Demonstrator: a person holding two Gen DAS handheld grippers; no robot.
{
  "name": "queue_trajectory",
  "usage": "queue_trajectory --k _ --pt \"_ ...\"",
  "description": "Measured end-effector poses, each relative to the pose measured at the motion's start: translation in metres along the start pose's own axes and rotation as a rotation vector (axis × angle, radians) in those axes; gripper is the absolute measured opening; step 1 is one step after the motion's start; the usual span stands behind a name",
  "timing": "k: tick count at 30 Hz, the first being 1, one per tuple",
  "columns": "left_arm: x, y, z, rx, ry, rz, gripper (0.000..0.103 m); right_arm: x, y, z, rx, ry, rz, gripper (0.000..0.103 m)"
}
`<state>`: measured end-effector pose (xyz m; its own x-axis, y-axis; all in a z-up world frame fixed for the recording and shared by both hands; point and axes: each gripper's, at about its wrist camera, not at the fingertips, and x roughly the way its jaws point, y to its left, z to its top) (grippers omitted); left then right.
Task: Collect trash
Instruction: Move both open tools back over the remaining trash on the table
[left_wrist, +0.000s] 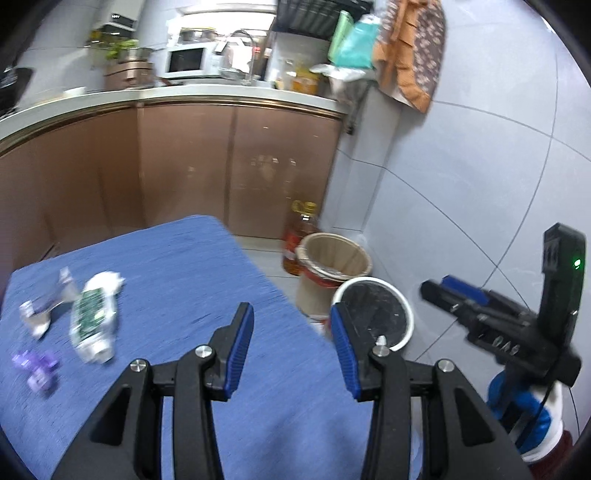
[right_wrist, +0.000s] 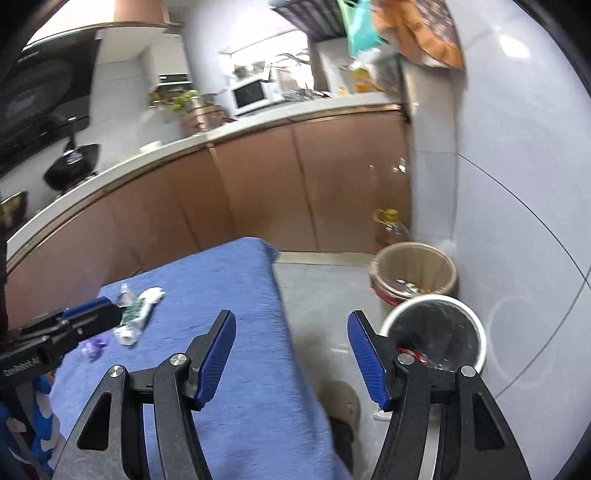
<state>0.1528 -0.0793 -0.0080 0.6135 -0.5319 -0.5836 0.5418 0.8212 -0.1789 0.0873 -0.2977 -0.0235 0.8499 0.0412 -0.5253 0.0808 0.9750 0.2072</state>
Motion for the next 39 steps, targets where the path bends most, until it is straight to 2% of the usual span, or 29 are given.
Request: queue_trajectory --k 6,11,17,20,28,34,39 --pt "-0.056 0.042 -0.03 -0.069 -0.055 0.074 0.042 -0.023 0.041 0.002 -0.083 -0.031 0.071 0.061" --pt "-0.08 0.076 -0.053 -0.113 -0.061 0.145 0.042 -0.024 0.064 0.002 -0.122 -0.026 0.124 0.062" --pt "-0.09 0.129 -0.081 -0.196 -0.043 0.227 0.043 -0.002 0.081 -0.007 -0.138 0.037 0.177 0.062" --pt "-0.091 0.154 -0.094 -0.238 -0.034 0.259 0.049 0.011 0.086 -0.011 -0.139 0.067 0.184 0.062" --pt "-0.075 0.217 -0.116 -0.361 0.005 0.328 0.05 0.056 0.102 -0.017 -0.158 0.15 0.209 0.062" --pt "-0.067 0.253 -0.102 -0.353 0.018 0.337 0.05 0.104 0.123 -0.015 -0.17 0.247 0.303 0.062" --pt "-0.048 0.285 -0.057 -0.193 0.096 0.324 0.05 0.152 0.144 -0.009 -0.147 0.346 0.435 0.062"
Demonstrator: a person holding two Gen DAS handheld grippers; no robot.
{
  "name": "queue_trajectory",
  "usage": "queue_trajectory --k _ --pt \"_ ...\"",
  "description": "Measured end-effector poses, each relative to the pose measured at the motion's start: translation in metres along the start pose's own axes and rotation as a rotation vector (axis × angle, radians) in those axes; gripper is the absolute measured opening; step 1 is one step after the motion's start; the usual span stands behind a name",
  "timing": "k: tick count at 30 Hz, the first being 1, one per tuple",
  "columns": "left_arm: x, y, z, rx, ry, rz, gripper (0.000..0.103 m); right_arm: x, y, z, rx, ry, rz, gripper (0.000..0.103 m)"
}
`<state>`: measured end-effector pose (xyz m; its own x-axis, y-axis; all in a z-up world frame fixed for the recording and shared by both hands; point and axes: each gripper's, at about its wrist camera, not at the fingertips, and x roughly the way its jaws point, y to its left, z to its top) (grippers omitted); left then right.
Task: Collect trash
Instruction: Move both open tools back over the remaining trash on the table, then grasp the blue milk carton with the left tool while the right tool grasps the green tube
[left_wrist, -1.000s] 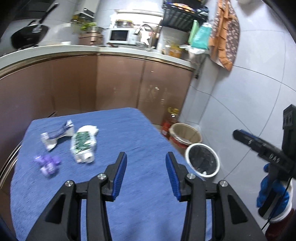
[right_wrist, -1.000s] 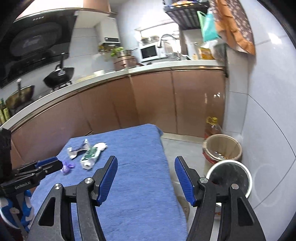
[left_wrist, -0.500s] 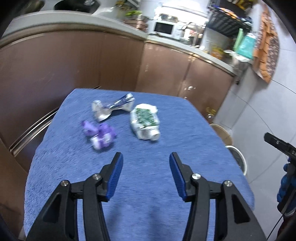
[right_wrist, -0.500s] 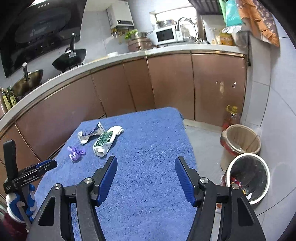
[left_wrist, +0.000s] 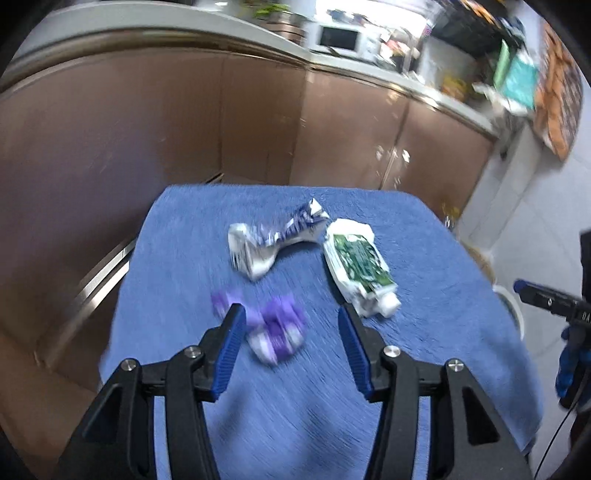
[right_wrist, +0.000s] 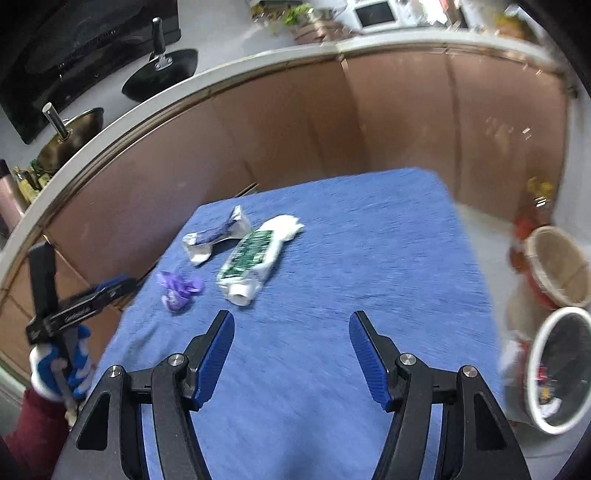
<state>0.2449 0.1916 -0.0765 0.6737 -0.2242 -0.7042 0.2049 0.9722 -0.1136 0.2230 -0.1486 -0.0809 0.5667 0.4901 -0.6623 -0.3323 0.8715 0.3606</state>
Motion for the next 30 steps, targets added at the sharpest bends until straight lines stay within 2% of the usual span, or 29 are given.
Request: queue_trajectory --k 6,9,13,18,24,30 --pt "0.053 0.006 0.061 0.216 0.142 -0.036 0.05 0.06 -0.001 0.033 0.059 0.123 0.199 0.062" --pt "0.08 0.002 0.083 0.283 0.202 -0.061 0.05 0.092 -0.007 0.046 0.125 0.199 0.277 0.062" --pt "0.118 -0.009 0.099 0.393 0.281 -0.087 0.05 0.128 -0.017 0.06 0.193 0.272 0.317 0.062" --pt "0.149 -0.015 0.103 0.478 0.349 -0.096 0.05 0.158 -0.029 0.071 0.244 0.339 0.354 0.062" --pt "0.177 -0.018 0.099 0.536 0.409 -0.082 0.05 0.184 -0.037 0.077 0.261 0.388 0.364 0.062" --pt "0.195 -0.014 0.096 0.542 0.44 -0.073 0.05 0.196 -0.031 0.079 0.248 0.417 0.394 0.062"
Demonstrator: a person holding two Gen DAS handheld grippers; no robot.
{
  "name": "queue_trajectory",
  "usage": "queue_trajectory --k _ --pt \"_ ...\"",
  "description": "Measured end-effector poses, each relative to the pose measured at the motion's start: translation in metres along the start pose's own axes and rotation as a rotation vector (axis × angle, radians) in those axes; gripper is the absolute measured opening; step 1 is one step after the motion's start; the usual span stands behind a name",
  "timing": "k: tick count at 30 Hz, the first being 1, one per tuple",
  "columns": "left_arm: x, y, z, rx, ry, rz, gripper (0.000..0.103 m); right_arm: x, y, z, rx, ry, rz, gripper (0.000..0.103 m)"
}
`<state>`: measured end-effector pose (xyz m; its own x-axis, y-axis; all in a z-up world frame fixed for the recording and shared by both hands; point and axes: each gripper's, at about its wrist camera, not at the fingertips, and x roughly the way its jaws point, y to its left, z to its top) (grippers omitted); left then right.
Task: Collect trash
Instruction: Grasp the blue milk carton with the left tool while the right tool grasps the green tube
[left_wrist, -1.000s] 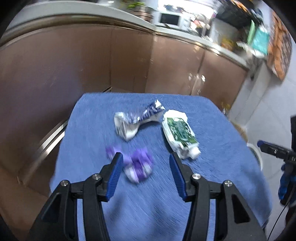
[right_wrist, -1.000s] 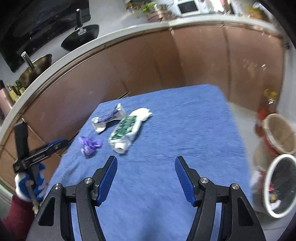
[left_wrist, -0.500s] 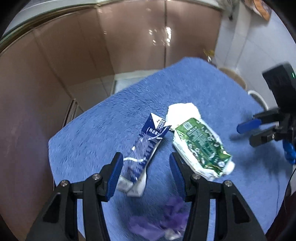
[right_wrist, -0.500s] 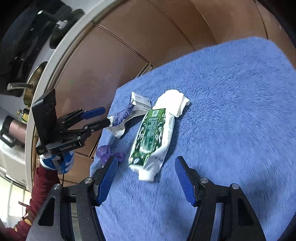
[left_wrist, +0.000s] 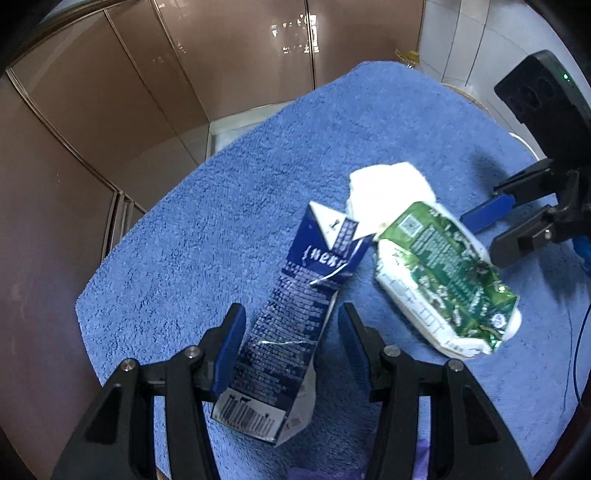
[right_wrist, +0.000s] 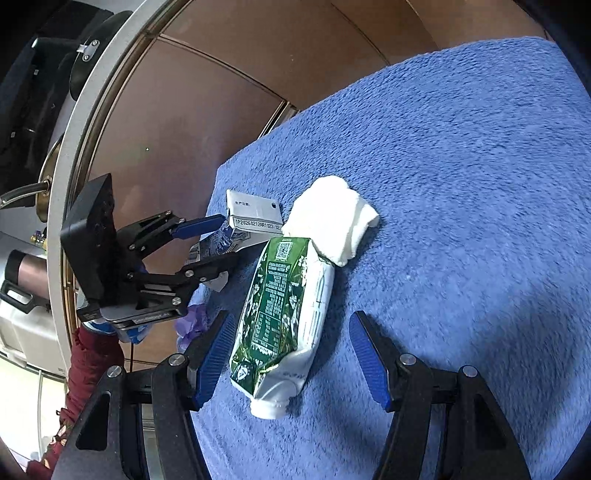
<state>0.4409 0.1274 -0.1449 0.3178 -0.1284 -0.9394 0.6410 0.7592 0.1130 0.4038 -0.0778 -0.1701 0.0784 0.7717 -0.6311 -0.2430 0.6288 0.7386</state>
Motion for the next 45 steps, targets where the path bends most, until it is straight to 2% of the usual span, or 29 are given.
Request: queue_trajectory --k 9,12,16,19,22,29,30,38,45 --pt "0.011 0.009 -0.004 -0.041 0.007 0.006 0.049 0.009 0.015 0.003 -0.007 0.03 0.038 0.062" --pt "0.013 0.012 -0.007 -0.044 0.007 0.015 0.048 0.011 0.021 0.009 -0.023 0.048 0.045 0.057" --pt "0.011 0.015 -0.01 -0.058 -0.01 0.013 0.046 0.017 0.013 0.013 0.01 0.083 0.069 0.026" --pt "0.007 0.015 -0.017 -0.073 -0.024 0.02 0.04 0.017 0.005 0.013 0.04 0.063 0.128 0.02" --pt "0.001 0.02 -0.021 -0.1 -0.046 0.031 0.039 0.016 0.008 0.012 0.037 0.033 0.166 0.01" --pt "-0.034 0.02 -0.033 -0.152 -0.147 0.07 0.036 -0.011 0.033 -0.003 0.038 -0.05 0.212 0.009" --pt "-0.043 0.019 -0.035 -0.164 -0.169 0.075 0.033 -0.016 0.037 -0.006 0.038 -0.066 0.219 0.009" --pt "-0.114 -0.001 -0.049 -0.223 -0.292 0.091 0.033 -0.074 0.063 -0.04 0.016 -0.182 0.23 0.009" --pt "-0.156 -0.036 -0.068 -0.317 -0.417 0.019 0.033 -0.132 0.075 -0.091 0.018 -0.294 0.235 0.009"
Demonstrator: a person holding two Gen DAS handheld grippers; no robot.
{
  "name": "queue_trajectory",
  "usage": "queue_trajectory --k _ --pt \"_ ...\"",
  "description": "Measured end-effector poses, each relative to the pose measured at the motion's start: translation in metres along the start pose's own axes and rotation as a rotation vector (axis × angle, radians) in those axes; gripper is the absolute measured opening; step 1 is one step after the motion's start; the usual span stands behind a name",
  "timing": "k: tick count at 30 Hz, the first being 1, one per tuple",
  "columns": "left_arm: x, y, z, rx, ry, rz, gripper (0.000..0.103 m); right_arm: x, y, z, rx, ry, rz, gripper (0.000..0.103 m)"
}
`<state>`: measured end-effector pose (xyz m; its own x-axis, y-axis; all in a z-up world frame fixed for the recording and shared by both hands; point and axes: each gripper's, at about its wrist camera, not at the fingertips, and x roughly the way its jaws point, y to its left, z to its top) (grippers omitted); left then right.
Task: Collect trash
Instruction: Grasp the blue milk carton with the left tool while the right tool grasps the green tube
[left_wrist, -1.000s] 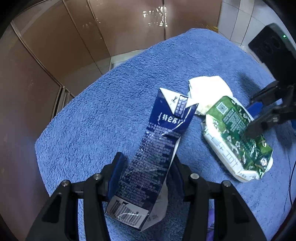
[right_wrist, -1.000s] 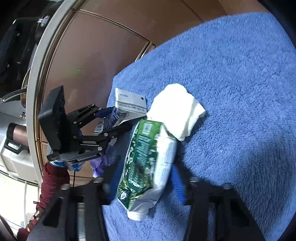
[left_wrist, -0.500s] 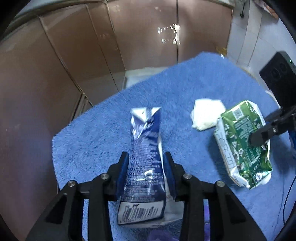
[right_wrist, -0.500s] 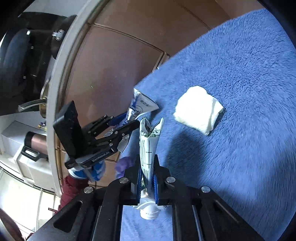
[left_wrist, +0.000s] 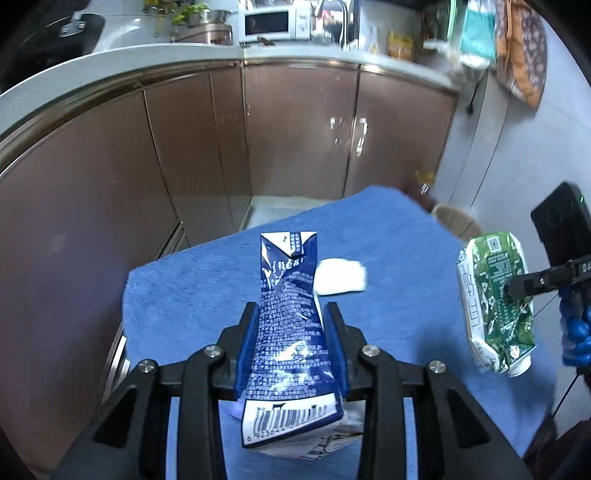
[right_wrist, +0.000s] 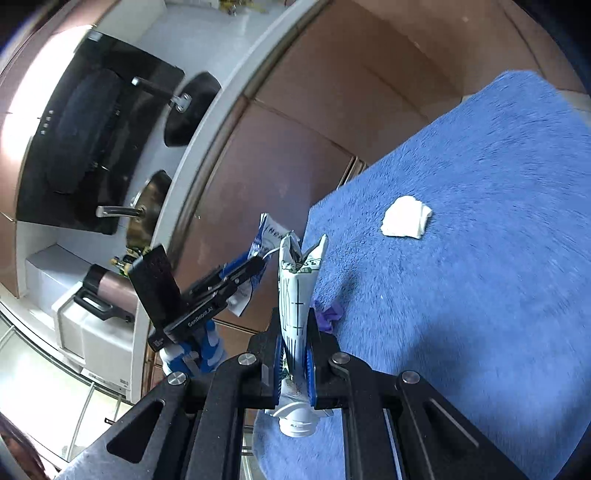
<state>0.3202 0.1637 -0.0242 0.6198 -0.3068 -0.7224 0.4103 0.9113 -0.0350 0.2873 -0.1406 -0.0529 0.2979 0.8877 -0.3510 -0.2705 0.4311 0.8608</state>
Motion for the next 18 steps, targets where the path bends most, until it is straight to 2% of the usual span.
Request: queue_trajectory --k 4,7,13,18 --pt "-0.015 -0.014 -0.019 -0.15 -0.078 -0.099 0.033 -0.04 0.001 -0.026 0.013 -0.064 -0.008 0.009" --pt "-0.023 -0.033 -0.035 -0.217 -0.11 -0.152 0.033 -0.069 -0.001 -0.045 0.03 -0.113 -0.02 0.009" --pt "-0.023 -0.065 -0.054 -0.26 -0.101 -0.214 0.033 -0.128 -0.019 -0.075 0.069 -0.215 -0.068 0.009" --pt "-0.023 -0.102 -0.044 -0.218 -0.098 -0.245 0.033 -0.184 -0.025 -0.087 0.059 -0.315 -0.182 0.009"
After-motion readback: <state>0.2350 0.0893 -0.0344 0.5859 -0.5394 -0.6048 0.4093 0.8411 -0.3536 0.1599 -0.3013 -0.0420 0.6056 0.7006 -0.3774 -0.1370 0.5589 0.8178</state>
